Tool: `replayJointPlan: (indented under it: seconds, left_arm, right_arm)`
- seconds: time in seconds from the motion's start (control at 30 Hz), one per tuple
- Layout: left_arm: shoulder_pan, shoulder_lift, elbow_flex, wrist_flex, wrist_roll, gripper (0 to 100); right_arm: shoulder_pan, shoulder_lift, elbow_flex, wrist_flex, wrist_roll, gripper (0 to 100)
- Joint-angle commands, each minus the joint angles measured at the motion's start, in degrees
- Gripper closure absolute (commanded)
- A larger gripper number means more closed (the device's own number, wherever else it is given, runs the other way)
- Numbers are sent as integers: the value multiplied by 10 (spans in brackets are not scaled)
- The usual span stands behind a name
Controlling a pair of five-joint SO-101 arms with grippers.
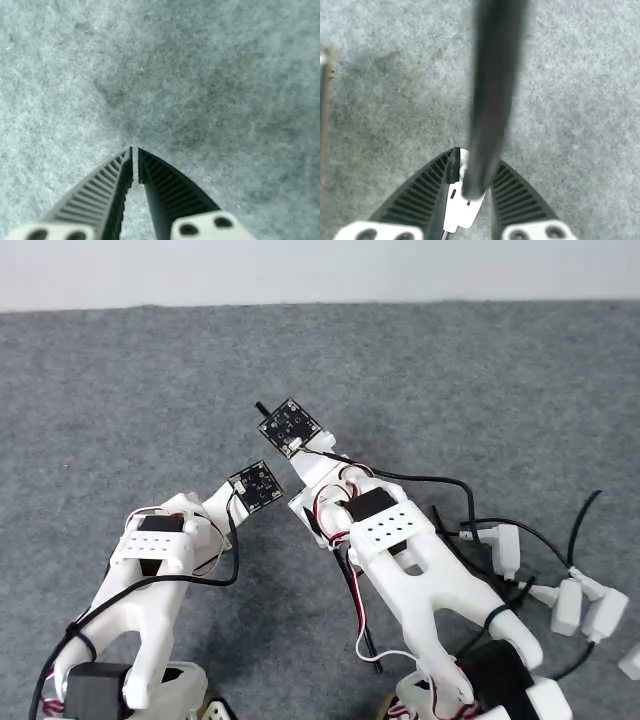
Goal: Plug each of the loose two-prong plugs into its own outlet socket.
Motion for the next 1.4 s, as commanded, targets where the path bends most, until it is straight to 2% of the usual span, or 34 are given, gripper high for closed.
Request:
replayJointPlan:
  seconds: [0.0,0.43,0.63,1.1,1.2,1.3,1.37]
  left_arm:
    - [-4,-19,-1,-10,6,987]
    - [-4,-19,0,-9,6,987]
    - [-4,-19,0,-9,6,987]
    - [-4,-19,0,-9,6,987]
    - [-4,-19,0,-9,6,987]
    - [-4,-19,0,-9,6,987]
    - [-4,-19,0,-9,6,987]
  right_arm:
    - [10,-17,-2,-2,-4,991]
    - [22,-16,-3,-7,-4,991]
    - [19,28,-5,-6,1,991]
    - [15,62,-2,67,46,980]
    - [13,57,-6,76,40,880]
    - [-3,52,-16,86,-12,749]
    - [-15,47,-30,105,-35,703]
